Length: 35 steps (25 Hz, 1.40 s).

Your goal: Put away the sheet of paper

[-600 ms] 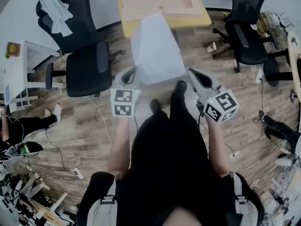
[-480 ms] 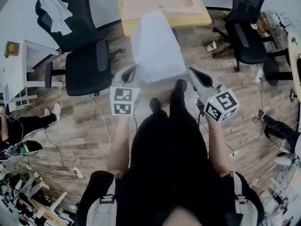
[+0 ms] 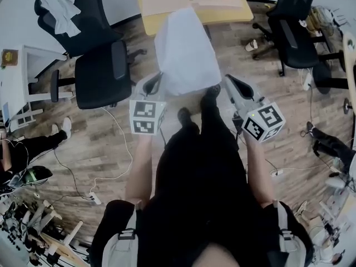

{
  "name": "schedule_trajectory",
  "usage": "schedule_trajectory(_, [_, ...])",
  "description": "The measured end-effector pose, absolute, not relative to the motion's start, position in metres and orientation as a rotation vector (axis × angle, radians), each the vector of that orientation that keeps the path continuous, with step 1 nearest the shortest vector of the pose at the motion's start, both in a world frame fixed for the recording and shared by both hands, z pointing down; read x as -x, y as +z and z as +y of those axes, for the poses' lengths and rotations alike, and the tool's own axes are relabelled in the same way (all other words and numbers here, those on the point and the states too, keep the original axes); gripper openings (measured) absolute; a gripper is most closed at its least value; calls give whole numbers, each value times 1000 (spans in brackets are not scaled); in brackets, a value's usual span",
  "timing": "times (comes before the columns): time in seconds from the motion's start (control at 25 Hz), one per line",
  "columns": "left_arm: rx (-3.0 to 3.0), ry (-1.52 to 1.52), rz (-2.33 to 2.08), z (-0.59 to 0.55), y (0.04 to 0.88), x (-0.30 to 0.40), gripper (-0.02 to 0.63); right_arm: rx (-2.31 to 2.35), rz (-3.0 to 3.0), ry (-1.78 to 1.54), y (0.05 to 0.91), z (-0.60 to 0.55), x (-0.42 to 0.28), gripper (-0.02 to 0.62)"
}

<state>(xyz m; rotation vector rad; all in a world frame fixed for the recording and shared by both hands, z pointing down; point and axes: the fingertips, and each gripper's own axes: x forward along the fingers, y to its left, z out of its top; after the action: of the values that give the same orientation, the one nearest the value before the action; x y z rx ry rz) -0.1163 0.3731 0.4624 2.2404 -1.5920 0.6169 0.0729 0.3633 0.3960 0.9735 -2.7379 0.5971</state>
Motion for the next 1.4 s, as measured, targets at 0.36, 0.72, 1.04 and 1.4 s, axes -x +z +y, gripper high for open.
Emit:
schedule_trajectory(0.36, [-2199,655,-1592,314,471,121,11,-941,-2738,646,406,296,-70,3])
schedule_trajectory(0.72, [-2207,779,-1656,226,451,109,11,-892,-2796,652,394,196,-81,3])
schedule_trajectory(1.04, [-2119,737,-1702,159,448,85,11,-820,-2832,672,392,120,-109,3])
schedule_trajectory(1.4, [-2057,780,-1726,114,456,79,11,-744,-2846,708,397,70,-112,3])
